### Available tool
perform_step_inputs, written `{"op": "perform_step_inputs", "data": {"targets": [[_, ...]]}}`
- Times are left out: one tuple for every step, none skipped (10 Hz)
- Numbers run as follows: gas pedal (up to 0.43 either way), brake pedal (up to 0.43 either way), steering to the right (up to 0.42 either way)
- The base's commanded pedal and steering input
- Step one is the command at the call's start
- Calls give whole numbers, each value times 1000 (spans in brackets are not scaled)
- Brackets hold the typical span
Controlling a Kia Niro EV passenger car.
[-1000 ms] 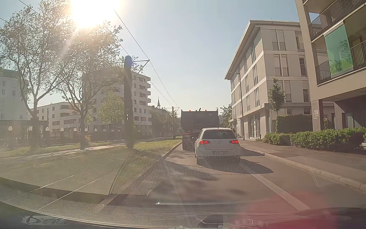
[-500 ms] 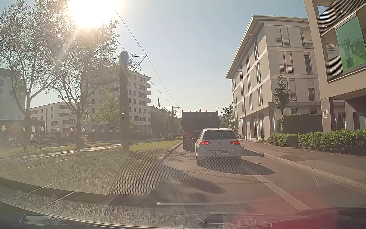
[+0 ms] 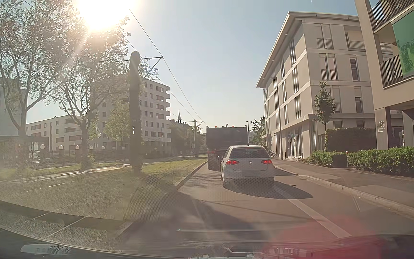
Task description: Follow the waypoints while adhering to traffic rules and regulations
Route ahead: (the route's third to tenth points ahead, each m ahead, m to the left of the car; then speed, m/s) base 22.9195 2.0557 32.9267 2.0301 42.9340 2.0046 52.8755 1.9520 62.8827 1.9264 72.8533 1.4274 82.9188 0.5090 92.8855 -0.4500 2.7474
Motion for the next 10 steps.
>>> {"op": "perform_step_inputs", "data": {"targets": [[47,0,-3],[59,0,-3],[59,0,-3],[59,0,-3],[59,0,-3],[67,0,-3],[67,0,-3],[67,0,-3],[79,0,-1],[87,0,0]]}}
